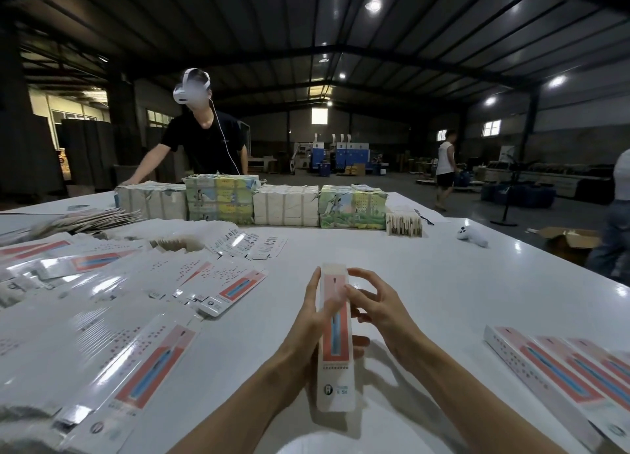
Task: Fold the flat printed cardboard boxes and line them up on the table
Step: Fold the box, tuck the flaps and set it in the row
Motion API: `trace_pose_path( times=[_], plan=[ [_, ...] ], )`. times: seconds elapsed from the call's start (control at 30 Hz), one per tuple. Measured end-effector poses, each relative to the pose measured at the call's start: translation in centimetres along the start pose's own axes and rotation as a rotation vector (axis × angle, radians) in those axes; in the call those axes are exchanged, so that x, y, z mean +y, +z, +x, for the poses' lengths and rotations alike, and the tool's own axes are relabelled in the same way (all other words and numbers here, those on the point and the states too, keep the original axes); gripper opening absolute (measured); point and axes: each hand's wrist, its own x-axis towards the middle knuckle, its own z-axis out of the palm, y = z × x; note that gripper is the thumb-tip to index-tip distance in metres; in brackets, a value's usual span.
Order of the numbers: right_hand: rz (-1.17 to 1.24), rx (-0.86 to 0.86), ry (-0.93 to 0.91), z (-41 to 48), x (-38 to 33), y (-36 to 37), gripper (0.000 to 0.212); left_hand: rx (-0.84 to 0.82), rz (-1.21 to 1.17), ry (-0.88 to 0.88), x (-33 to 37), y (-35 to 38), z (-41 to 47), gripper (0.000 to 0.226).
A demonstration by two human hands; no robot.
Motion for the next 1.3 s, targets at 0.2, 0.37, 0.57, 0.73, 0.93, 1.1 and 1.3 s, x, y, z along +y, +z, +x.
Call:
trace_pose_path(
  times=[0.2, 0.37, 0.57, 0.73, 0.93, 1.1, 1.3],
  plan=[
    [0.057, -0.067, 0.020, -0.2, 0.0, -0.1, 0.045, -0.011, 0.048, -0.041, -0.4, -0.1, 0.3, 0.136],
    [0.091, -0.094, 0.042, -0.3, -0.2, 0.2, 0.044, 0.018, 0.002, -0.054, -0.6, -0.2, 0.1, 0.114],
    [0.072, -0.084, 0.069, -0.4, -0.7, 0.2, 0.026, -0.012, -0.058, -0.076, 0.0, 0.2, -1.0, 0.095],
    [0.046, -0.091, 0.101, -0.4, -0.8, 0.2, 0.019, -0.075, -0.022, -0.099, 0.2, 0.0, -1.3, 0.083],
    [0.088, -0.074, 0.088, -0.3, -0.1, 0.4, 0.030, -0.033, -0.007, -0.107, 0.1, -0.1, -0.9, 0.089],
    [0.139, 0.086, 0.124, 0.3, 0.4, -0.4, 0.026, -0.077, 0.132, -0.137, -0.1, 0.1, -1.0, 0.092],
    [0.141, 0.096, 0.090, 0.2, 0.4, -1.2, 0.022, -0.102, 0.193, -0.140, -0.3, 0.2, -0.9, 0.091]
  ],
)
